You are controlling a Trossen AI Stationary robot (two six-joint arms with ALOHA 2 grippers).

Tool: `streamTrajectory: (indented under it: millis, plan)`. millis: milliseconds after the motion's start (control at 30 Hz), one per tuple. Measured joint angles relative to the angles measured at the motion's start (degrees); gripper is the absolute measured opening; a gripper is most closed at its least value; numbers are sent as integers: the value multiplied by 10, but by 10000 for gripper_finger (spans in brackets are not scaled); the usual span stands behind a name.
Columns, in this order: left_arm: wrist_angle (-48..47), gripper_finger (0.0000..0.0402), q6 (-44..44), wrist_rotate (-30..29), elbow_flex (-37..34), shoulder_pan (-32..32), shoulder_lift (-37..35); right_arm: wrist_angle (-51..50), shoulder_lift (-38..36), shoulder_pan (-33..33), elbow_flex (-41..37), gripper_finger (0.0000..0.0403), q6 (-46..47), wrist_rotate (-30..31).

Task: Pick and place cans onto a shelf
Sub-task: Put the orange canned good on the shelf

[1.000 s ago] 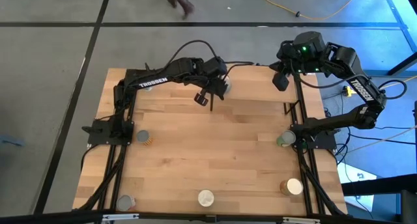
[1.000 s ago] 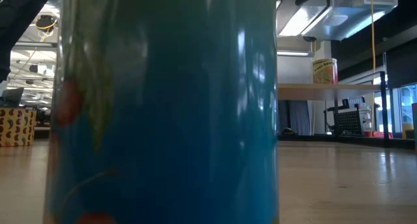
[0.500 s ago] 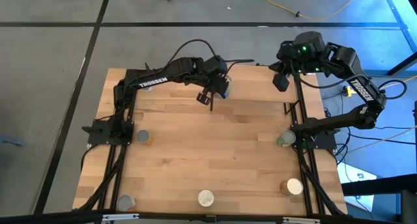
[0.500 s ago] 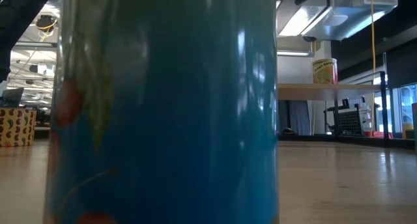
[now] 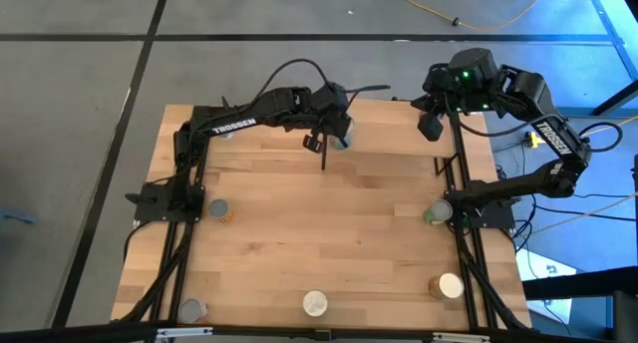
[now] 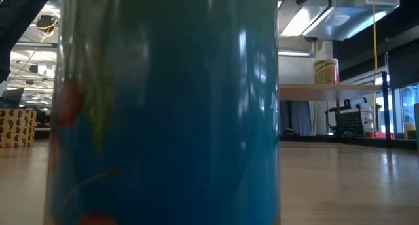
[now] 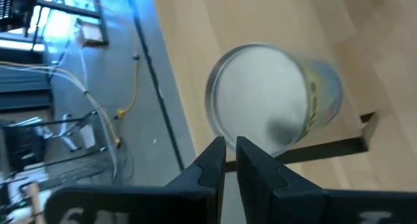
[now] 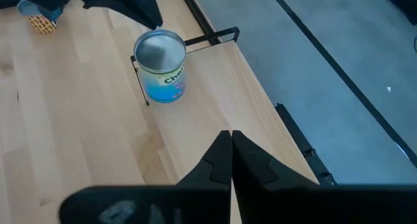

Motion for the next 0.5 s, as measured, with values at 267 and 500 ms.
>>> streamTrajectory:
  millis: [267,500]
  plan:
    - [-1,21,-50,-32,0,-14,-13,6,7,0,0,5,-13,-11]
    - [-8,2,-133,-27,0,-16,-54,23,40,13,0,3,-29,-57]
